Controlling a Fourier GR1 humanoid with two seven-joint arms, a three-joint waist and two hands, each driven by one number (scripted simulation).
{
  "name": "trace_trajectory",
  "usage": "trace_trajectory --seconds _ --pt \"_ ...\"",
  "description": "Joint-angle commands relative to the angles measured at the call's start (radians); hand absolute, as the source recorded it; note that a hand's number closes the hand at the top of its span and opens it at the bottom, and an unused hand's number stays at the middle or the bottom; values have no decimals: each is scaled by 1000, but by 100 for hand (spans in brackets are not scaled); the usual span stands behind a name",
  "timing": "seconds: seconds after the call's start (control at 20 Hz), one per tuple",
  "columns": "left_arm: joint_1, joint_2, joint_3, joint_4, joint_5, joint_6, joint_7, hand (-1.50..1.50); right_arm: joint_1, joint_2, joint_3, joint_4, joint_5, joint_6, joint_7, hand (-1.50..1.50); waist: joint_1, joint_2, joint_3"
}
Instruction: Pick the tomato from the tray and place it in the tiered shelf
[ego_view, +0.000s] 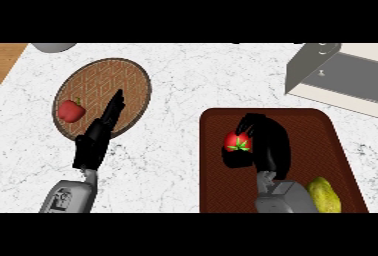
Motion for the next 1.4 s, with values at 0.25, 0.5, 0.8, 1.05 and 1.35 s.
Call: trace_trajectory --seconds 0.25,0.5,0.8,1.05,1.35 --pt "10 -14 8 -2 -16 17 8 0 72 1 86 -384 102 -93 84 150 -10 -3 -1" --pt "4 28 51 15 28 -51 1 0 -51 -12 16 -451 213 -16 210 150 -3 0 -1" --pt "-20 -23 20 -19 -10 -4 36 0 -172 -40 -64 -605 316 204 316 150 -2 -1 -1" --pt "-9 -11 37 42 -9 -25 -22 0 -354 -96 -256 -594 302 292 316 150 -1 1 -2" --pt "-36 -15 35 -39 -1 -40 86 0 -463 -143 -364 -505 281 323 278 150 6 0 -1"
